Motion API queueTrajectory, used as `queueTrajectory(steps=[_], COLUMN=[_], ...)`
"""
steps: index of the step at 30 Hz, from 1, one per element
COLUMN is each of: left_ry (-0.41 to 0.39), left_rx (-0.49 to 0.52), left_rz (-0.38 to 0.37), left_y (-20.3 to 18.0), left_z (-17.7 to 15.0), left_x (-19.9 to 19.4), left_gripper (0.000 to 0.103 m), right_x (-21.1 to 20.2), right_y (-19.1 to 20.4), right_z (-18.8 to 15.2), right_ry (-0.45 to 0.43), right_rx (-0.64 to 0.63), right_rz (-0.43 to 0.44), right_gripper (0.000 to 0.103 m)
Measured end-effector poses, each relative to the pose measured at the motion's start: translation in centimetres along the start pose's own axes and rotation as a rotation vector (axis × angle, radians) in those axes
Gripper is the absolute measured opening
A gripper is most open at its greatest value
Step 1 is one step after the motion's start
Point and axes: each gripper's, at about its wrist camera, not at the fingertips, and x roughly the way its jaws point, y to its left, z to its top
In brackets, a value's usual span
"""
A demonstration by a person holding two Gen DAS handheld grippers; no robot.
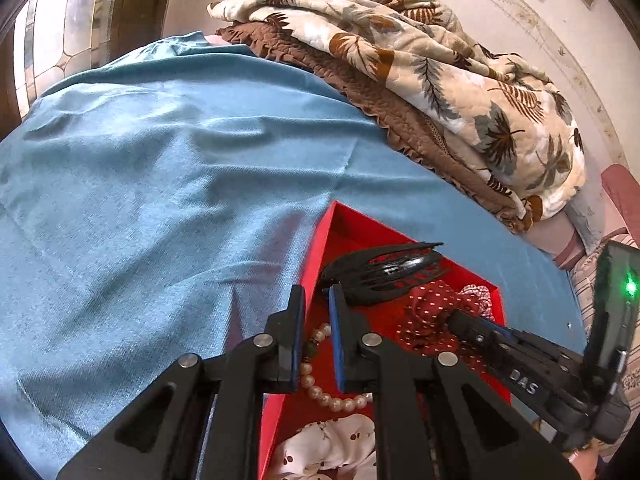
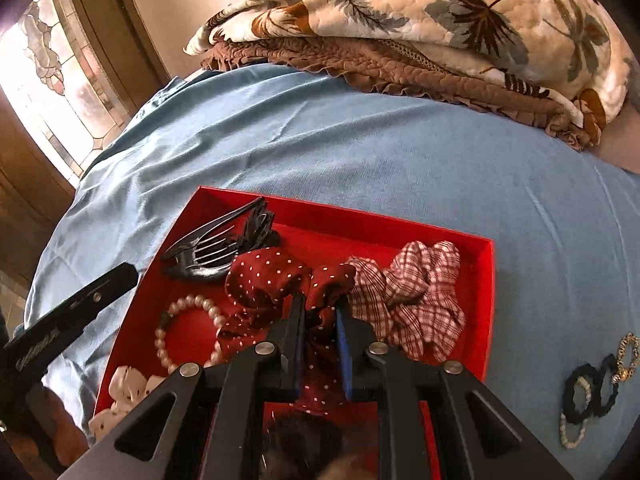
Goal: Organize jewelry
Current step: 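Lower the pearl bracelet and red polka-dot scrunchie into the red tray, open both grippers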
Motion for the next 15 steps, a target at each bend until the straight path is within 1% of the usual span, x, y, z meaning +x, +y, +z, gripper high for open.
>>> queueTrajectory(steps=[2,4,5,7,9,10,11,12,13,15], left_ry=[-0.009,-0.024,-0.027,-0.034,-0.041,-0.044,-0.051,-0.063,-0.070,-0.088], left_rx=[0.004,0.015,0.019,0.029,0.041,0.046,0.052,0.064,0.072,0.087], left_rz=[-0.005,0.002,0.003,-0.002,0.002,0.007,0.017,0.036,0.045,0.065], left_y=[-0.2,-0.4,-0.5,-0.8,-1.1,-1.2,-1.3,-1.6,-1.6,-2.0], left_z=[0.0,-0.1,-0.1,-0.2,-0.4,-0.4,-0.5,-0.7,-0.8,-1.2], left_x=[-0.2,-0.4,-0.4,-0.6,-0.8,-0.8,-0.9,-1.0,-1.1,-1.4], left_gripper=[0.024,0.031,0.034,0.038,0.041,0.043,0.044,0.044,0.044,0.044], right_x=[0.0,-0.5,-0.9,-2.1,-3.4,-4.0,-4.9,-5.6,-6.1,-7.4], right_y=[0.1,0.2,0.2,0.3,0.1,-0.1,-0.5,-0.9,-1.3,-2.6], right_z=[0.0,-0.1,-0.2,-0.3,-0.5,-0.6,-1.0,-1.3,-1.7,-2.7], right_ry=[0.003,-0.007,-0.016,-0.035,-0.054,-0.062,-0.074,-0.083,-0.089,-0.093], right_rx=[0.004,0.004,-0.001,-0.015,-0.024,-0.025,-0.026,-0.026,-0.027,-0.032], right_rz=[-0.009,-0.004,-0.005,-0.007,-0.010,-0.012,-0.015,-0.022,-0.029,-0.053], right_gripper=[0.025,0.039,0.042,0.050,0.052,0.056,0.059,0.064,0.067,0.067])
